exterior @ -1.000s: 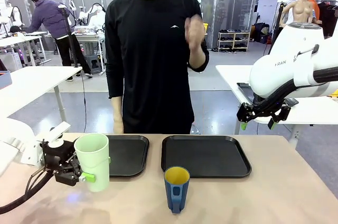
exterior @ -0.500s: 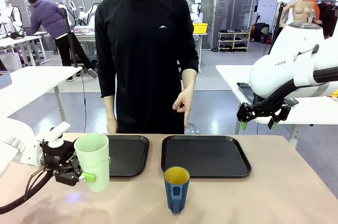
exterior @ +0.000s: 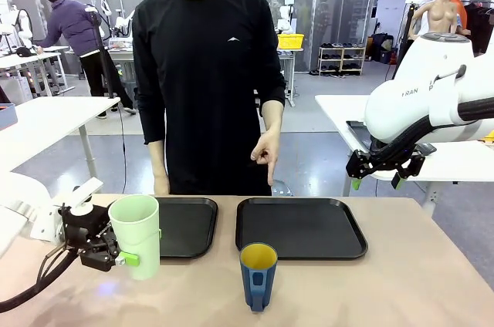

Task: Sort and store the cups by type.
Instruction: Place the picked Reusable plastic cup into the Flat Tray indicated by the person.

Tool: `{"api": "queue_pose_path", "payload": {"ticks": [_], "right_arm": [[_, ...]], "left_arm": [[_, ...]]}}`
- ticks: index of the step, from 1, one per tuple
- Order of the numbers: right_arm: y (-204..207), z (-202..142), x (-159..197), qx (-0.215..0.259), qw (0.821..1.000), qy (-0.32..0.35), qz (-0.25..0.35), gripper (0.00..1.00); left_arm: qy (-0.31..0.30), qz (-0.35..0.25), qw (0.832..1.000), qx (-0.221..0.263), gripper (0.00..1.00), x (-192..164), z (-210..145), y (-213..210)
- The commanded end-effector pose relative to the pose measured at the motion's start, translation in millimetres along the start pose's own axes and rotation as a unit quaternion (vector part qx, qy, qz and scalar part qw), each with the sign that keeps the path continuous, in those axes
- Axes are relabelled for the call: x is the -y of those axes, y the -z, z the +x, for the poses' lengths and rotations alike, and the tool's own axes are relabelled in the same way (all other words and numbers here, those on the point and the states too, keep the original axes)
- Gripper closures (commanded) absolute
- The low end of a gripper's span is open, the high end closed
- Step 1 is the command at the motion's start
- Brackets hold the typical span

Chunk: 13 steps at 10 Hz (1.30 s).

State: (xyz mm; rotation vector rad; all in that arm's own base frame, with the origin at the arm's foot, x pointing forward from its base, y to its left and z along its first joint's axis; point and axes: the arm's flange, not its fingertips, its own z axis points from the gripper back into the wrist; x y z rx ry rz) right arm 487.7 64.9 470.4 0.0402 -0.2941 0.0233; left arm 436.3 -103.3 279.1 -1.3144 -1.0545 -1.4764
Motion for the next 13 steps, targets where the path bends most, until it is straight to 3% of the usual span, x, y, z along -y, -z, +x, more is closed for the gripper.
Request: {"api": "queue_pose_path", "payload": {"ticks": [1,6,7,13], "right_arm": [[-1,0,1,0.002,1.000,0.004,0.000,0.00],[-1,0,1,0.002,1.000,0.004,0.000,0.00],[-1,0,1,0.002,1.000,0.004,0.000,0.00],[-1,0,1,0.002,1.000,0.004,0.000,0.00]], "left_arm": [[0.006,-0.002,1.000,-0.001,0.55,-3,1,0],[0.006,-0.002,1.000,-0.001,0.55,-3,1,0],[0.000,0.000,1.000,0.000,0.16,0,0,0],[0.034,0.052,0.998,0.027,0.16,-84,-13,49]]}}
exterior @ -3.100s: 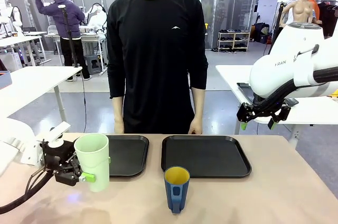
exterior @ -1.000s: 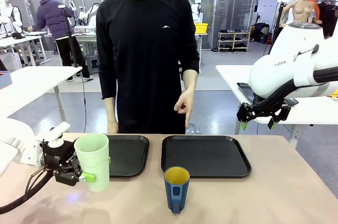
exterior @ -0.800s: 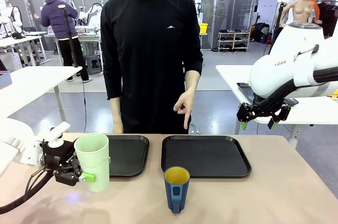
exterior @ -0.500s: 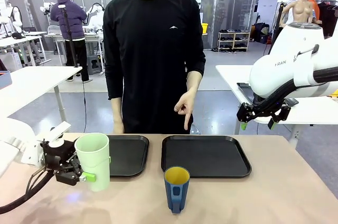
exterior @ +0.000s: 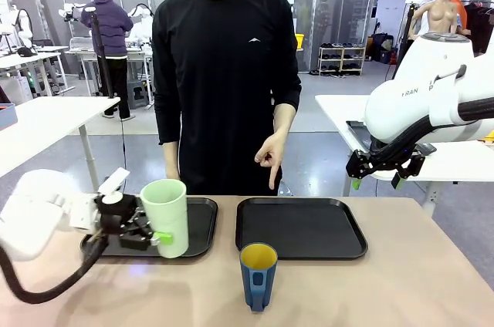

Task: Sort and store the cups by type.
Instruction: Place the picked Reusable plastic cup into the Flat Tray indicated by the person.

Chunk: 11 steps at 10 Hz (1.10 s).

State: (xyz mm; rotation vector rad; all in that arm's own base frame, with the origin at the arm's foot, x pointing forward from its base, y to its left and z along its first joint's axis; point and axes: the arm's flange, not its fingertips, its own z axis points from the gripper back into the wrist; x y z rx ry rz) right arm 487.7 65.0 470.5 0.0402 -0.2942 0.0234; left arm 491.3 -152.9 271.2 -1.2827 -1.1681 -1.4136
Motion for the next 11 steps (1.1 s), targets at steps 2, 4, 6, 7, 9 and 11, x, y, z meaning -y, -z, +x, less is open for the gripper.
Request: {"api": "queue_pose_path", "payload": {"ticks": [2,4,6,7,9,11], "right_arm": [[-1,0,1,0.001,1.000,0.004,0.000,0.00],[-1,0,1,0.001,1.000,0.004,0.000,0.00],[-1,0,1,0.001,1.000,0.004,0.000,0.00],[-1,0,1,0.001,1.000,0.004,0.000,0.00],[-1,0,1,0.001,1.000,0.004,0.000,0.00],[-1,0,1,0.001,1.000,0.004,0.000,0.00]], "left_arm": [[0.015,0.014,1.000,-0.001,0.16,-40,-12,51],[0.014,0.028,0.999,0.011,0.16,-55,-15,81],[0.019,0.054,0.998,0.024,0.16,-67,-20,101],[0.019,0.062,0.997,0.037,0.16,-73,-22,110],[0.019,0.062,0.997,0.039,0.16,-88,-26,128],[0.015,0.065,0.997,0.044,0.16,-103,-31,146]]}}
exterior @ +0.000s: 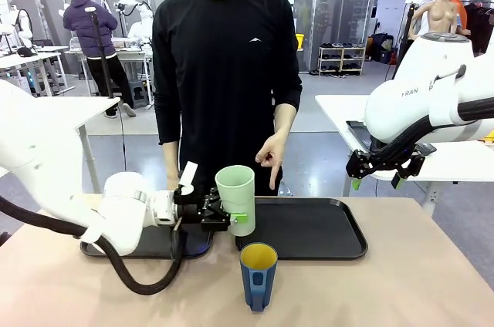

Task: Sort and store the cups by type.
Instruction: Place the picked Reusable plastic cup into the Flat Tray indicated by the person.

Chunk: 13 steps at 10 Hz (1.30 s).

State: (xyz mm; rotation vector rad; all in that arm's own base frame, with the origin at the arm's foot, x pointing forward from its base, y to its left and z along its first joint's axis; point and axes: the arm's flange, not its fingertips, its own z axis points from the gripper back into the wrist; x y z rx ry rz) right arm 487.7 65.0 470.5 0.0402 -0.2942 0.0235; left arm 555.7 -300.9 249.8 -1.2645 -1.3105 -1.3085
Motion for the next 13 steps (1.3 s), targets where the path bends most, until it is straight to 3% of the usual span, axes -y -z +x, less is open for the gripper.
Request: {"api": "queue_pose_path", "payload": {"ticks": [1,8,13], "right_arm": [[-1,0,1,0.001,1.000,0.004,0.000,0.00],[-1,0,1,0.001,1.000,0.004,0.000,0.00],[-1,0,1,0.001,1.000,0.004,0.000,0.00]], "left_arm": [[-0.001,0.006,1.000,-0.001,0.16,-18,-9,17],[0.002,-0.003,1.000,-0.001,0.16,-5,-4,8],[0.007,0.017,1.000,-0.007,0.16,-25,-8,29]]}}
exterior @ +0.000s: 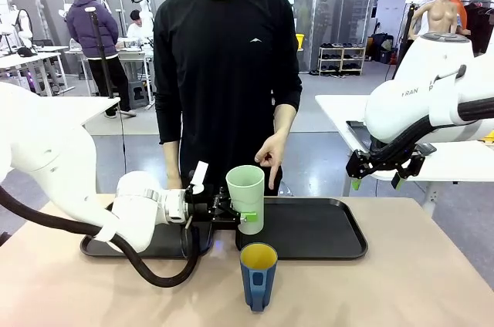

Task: Sort and store the cups by type.
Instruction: Place the picked Reusable plastic cup into the Flat Tray indicated by the person.

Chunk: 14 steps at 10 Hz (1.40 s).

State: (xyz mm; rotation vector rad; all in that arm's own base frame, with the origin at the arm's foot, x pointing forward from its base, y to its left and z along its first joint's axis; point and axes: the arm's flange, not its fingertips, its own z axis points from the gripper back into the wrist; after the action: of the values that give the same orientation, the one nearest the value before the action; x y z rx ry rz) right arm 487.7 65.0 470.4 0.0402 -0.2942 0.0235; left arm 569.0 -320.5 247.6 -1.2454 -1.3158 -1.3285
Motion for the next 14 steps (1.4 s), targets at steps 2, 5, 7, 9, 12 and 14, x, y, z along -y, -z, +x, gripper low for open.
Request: {"api": "queue_pose_path", "payload": {"ticks": [2,5,7,9,12,14], "right_arm": [[-1,0,1,0.002,1.000,0.004,0.000,0.00],[-1,0,1,0.002,1.000,0.004,0.000,0.00],[-1,0,1,0.002,1.000,0.004,0.000,0.00],[-1,0,1,0.002,1.000,0.004,0.000,0.00],[-1,0,1,0.002,1.000,0.004,0.000,0.00],[-1,0,1,0.002,1.000,0.004,0.000,0.00]], "left_arm": [[-0.008,0.029,1.000,0.001,0.16,-18,-12,23],[-0.014,0.020,1.000,-0.006,0.16,-35,-34,46],[-0.016,0.024,0.999,-0.014,0.16,-43,-42,54],[-0.025,0.021,0.999,-0.022,0.16,-45,-51,56],[-0.041,0.016,0.999,-0.028,0.16,-44,-59,55],[-0.045,0.014,0.998,-0.034,0.16,-43,-63,54]]}}
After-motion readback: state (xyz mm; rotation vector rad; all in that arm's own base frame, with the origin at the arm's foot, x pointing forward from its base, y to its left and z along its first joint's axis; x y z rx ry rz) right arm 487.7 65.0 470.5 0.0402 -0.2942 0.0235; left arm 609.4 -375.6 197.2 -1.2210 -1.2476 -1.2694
